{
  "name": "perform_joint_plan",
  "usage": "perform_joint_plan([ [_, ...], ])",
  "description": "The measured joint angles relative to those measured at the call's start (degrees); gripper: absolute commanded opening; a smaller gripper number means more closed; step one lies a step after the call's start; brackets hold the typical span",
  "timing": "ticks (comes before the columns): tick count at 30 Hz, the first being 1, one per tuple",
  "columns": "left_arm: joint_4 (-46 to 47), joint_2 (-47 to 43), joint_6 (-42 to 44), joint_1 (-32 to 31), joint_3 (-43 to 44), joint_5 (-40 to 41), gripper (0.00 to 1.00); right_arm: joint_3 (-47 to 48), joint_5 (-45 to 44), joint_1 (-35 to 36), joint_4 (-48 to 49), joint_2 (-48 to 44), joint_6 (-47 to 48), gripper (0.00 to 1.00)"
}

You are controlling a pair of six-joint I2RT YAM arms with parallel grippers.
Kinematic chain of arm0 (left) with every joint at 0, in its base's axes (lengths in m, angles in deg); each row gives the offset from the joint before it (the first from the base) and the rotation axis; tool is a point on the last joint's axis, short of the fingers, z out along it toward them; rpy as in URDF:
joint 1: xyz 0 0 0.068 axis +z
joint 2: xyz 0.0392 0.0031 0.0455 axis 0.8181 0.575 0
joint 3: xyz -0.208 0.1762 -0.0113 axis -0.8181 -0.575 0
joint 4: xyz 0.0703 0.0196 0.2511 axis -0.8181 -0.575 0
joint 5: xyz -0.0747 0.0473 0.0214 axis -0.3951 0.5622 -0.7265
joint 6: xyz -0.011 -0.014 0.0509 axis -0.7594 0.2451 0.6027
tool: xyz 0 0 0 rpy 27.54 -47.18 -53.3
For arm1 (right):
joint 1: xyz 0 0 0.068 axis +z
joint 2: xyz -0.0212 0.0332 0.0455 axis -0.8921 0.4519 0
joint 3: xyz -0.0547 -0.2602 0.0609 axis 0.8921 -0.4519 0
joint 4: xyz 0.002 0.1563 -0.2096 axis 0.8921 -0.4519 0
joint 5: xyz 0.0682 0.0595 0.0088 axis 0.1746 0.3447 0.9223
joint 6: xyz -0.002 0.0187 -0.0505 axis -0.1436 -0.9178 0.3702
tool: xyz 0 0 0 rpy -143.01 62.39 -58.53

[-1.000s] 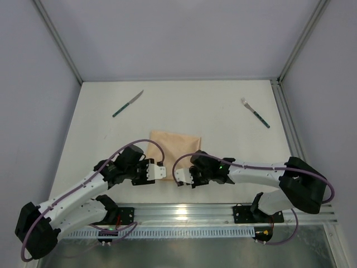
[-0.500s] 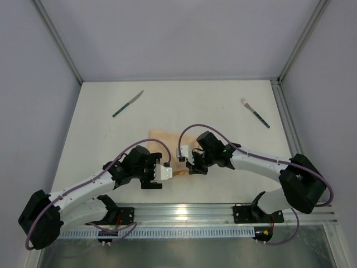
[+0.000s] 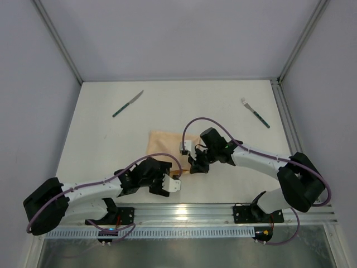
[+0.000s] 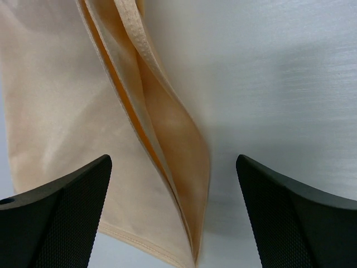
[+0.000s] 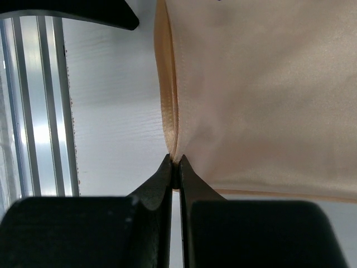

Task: Fold the napkin into a case and place the utensils inside
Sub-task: Pick up the lower triangle-folded napkin from the center of the board.

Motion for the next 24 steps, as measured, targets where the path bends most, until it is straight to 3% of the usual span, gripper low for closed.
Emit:
perform_joint_plan([
  [2,1.55,0.02,0.76,-0.17,-0.74,1.42,0.77,0.07,0.17,-0.07,0.00,0.13,-0.15,0.04],
  [3,2.45,0.13,1.11,-0.26,-1.20,2.91,0.65,0.07,0.26,-0.11,0.00,0.15,-0.17,0.04],
  [8,5.66,2.43,2.84,-0.33,-2.69,9.68,0.42,0.09,0.70,-0.11,0.00,0.15,-0.20,0.04],
  [13,5.73,4.57,1.79,-0.35,-2.60,12.46,0.02,0.11,1.03,-0.11,-0.02,0.15,-0.20,0.04],
  [18,3.26,4.70,0.17,-0.37,-1.60,12.50,0.00,0.09,1.46,-0.11,0.13,0.13,-0.55,0.05],
  [21,-0.79,3.89,-1.16,-0.35,0.09,11.47,0.00,0.09,1.44,-0.11,0.59,0.13,-1.46,0.24],
  [23,-3.28,3.61,-2.10,-0.28,1.51,10.84,0.00,0.04,1.38,-0.11,0.98,0.11,-2.40,0.47],
  [24,-4.04,3.58,-2.36,-0.26,2.03,10.62,0.00,0.02,1.36,-0.11,1.27,0.09,-2.95,0.48],
])
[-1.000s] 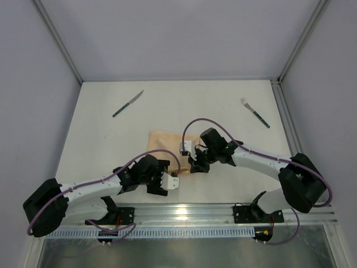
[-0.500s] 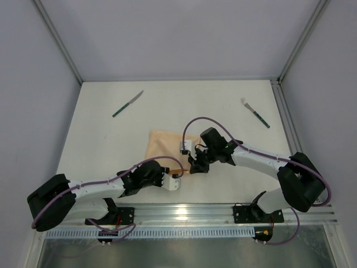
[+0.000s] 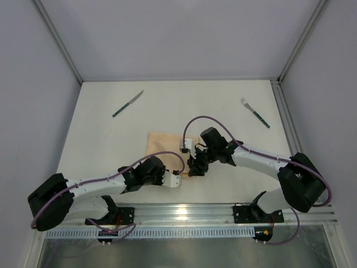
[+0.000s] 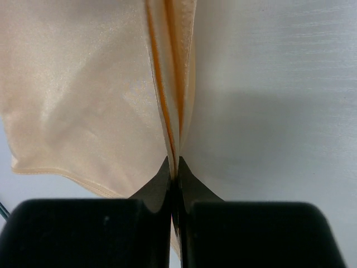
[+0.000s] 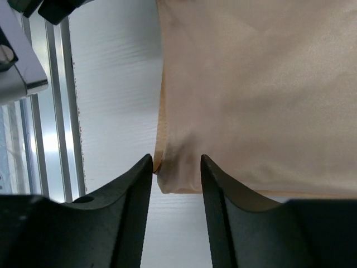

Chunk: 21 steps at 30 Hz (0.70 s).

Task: Fold the napkin into a case and place the utensils inside
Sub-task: Pick up the lower triangle-folded napkin from the center of the board.

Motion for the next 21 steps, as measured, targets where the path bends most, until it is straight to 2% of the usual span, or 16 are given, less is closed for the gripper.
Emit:
perform_joint_plan([
  [2,-1.70,0.00,-0.61,0.02,1.16,-0.24,0.00,-0.59,0.04,0.00,1.29,-0.44,-0.70,0.55],
  [5,-3.80,0.00,-1.44,0.02,2.32,-0.87,0.00,-2.86,0.11,0.00,3.56,-2.86,-1.68,0.58],
  [9,-6.91,0.00,-2.49,0.35,4.09,-1.79,0.00,-8.04,0.70,0.00,8.98,-9.94,-3.26,0.74],
  [12,-9.09,0.00,-2.93,0.63,5.73,-2.49,0.00,-13.42,-0.24,0.76,16.57,-16.65,-6.03,0.76],
  [14,-10.40,0.31,-3.17,0.79,7.02,-2.80,0.00,-17.77,-4.66,3.96,22.88,-20.87,-7.74,0.80],
  [17,-11.82,1.25,-3.78,0.83,8.74,-3.13,0.00,-25.86,-16.11,14.78,33.18,-25.75,-6.99,0.80],
  [21,-13.42,2.43,-4.61,0.94,10.27,-3.58,0.00,-29.77,-28.79,23.34,38.03,-24.20,-5.88,0.80],
])
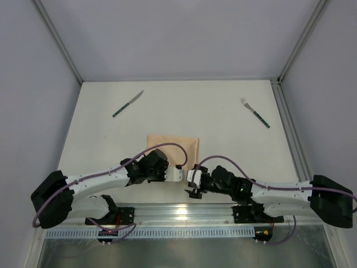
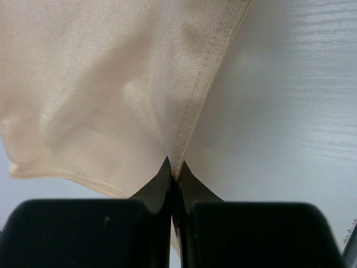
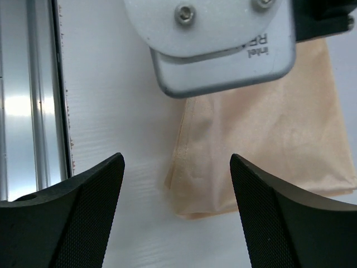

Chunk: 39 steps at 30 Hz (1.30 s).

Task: Fold the napkin into a case and place the utensils inside
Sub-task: Pick up the lower triangle-folded napkin from the center of the board.

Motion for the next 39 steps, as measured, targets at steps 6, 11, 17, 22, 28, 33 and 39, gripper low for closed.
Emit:
perform_joint_plan([
  [6,-2.01,0.11,-1.07,0.11,1.44,-1.97,0.00,-1.18,-16.31,7.69,9.62,7.02,0.74,0.81],
  [11,-3.58,0.11,-1.38,0.11,2.56,-2.89,0.00,-1.20,-21.62,8.09,14.75,15.23,1.05,0.81],
  [17,-5.22,-1.07,-2.54,0.48,2.91,-4.48,0.00,-2.16,-24.50,8.35,20.15,17.35,0.52,0.81],
  [22,-6.54,-1.27,-2.58,1.05,2.91,-4.55,0.00,-2.29,-25.64,8.35,25.11,21.42,-0.13,0.78],
  [28,-7.85,-1.01,-2.82,1.75,2.91,-5.14,0.00,-2.49,-25.62,8.59,28.83,24.44,-1.70,0.77],
  [33,-7.41,-1.03,-2.99,2.16,3.02,-7.19,0.00,-8.37,-25.64,8.61,29.62,20.68,-3.67,0.79],
  [39,-7.32,-1.03,-2.93,2.47,3.02,-7.63,0.00,-8.85,-24.94,8.61,26.01,11.72,-3.91,0.79],
])
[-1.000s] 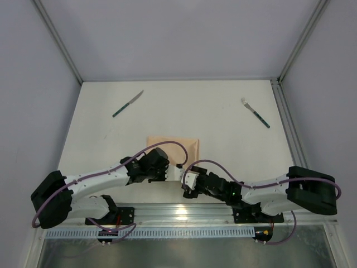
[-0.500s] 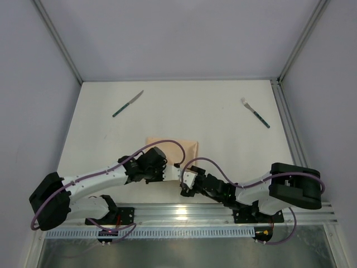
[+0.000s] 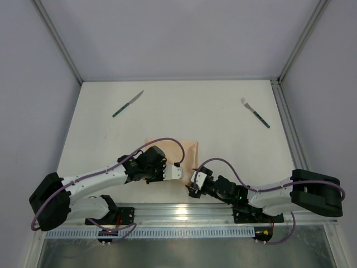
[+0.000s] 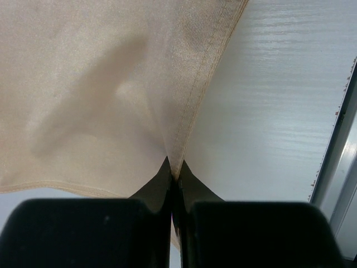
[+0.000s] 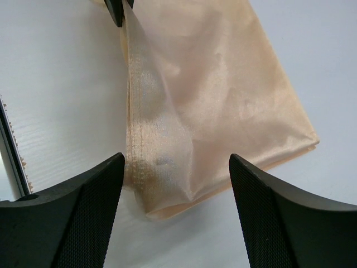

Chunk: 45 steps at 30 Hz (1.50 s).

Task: Fold the napkin into a case and place the utensils inside
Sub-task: Pick up the lower triangle-folded napkin from the center of the board.

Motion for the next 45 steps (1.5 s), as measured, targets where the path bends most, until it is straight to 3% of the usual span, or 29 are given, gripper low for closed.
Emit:
perform_joint_plan([
  [17,-0.28,-0.09,0.26,0.55,1.36,-1.03,0.00,0.83,8.92,0.15,-6.82,-0.35,4.94,0.78],
  [26,-1.22,-0.15,0.37,1.55,2.23,-2.10,0.00,4.37,4.74,1.66,-6.01,7.10,8.22,0.74],
  [34,-2.34,-0.46,0.48,2.49,2.23,-2.95,0.00,4.28,2.49,1.66,-4.22,9.84,9.29,0.34],
  [45,-2.14,0.57,1.73,5.55,2.23,-4.39,0.00,5.38,4.83,1.36,-9.44,7.13,7.52,0.04],
])
